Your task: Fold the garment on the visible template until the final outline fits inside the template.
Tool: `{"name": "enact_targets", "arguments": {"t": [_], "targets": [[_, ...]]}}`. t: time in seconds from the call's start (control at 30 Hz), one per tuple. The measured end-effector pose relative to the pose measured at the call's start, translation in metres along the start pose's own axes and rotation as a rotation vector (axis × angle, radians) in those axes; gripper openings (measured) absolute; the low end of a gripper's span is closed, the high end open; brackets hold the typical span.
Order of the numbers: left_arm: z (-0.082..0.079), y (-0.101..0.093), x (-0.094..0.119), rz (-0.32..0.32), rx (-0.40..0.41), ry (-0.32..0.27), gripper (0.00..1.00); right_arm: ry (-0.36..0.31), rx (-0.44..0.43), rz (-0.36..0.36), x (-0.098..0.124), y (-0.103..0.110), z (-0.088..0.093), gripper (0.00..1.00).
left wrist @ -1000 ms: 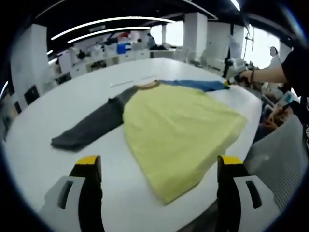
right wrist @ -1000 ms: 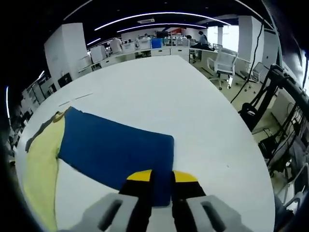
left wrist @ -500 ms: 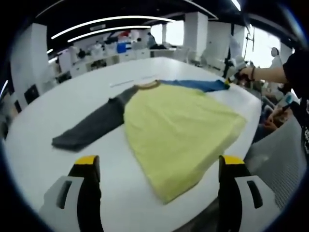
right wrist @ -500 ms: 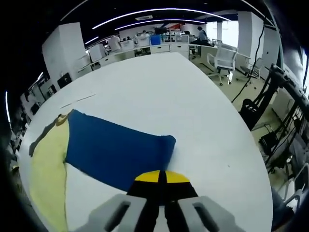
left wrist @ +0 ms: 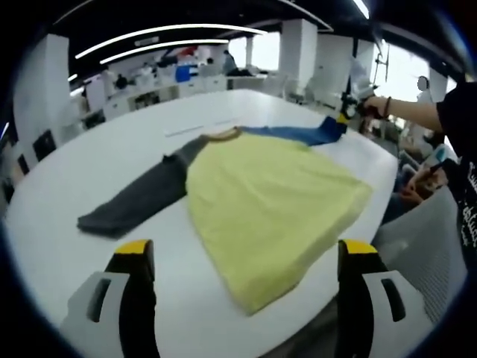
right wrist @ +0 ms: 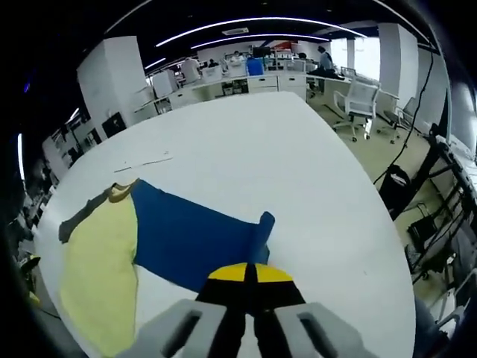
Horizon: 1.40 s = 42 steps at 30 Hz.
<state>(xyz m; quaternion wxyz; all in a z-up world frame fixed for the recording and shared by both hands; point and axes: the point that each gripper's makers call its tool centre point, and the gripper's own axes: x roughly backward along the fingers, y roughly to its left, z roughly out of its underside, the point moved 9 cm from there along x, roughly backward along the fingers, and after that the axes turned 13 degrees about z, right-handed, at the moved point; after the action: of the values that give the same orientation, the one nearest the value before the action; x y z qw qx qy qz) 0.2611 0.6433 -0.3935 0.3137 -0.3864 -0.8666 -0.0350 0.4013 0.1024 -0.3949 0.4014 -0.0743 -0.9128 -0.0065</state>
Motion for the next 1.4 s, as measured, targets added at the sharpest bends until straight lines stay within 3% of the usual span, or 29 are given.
{"name": "enact_targets", "arguments": {"t": [0.23,0.63,0.93,1.4], "targets": [[-0.004,0.000,0.005,0.024,0.023,-0.033,0.99,-0.006,0.039,-0.033,0.004,0.021,-0.012,0.00],[-0.001,0.001,0.009,0.025,-0.009,0.002,0.98,-0.018,0.091,-0.091,0.006,0.062,-0.031,0.00],[-0.001,0.003,0.009,0.046,-0.010,0.001,0.98,-0.012,0.138,-0.155,0.004,0.106,-0.030,0.00],[0.000,0.002,0.008,0.058,0.009,-0.007,0.99,-0.009,0.219,-0.214,0.008,0.149,-0.029,0.00]]}}
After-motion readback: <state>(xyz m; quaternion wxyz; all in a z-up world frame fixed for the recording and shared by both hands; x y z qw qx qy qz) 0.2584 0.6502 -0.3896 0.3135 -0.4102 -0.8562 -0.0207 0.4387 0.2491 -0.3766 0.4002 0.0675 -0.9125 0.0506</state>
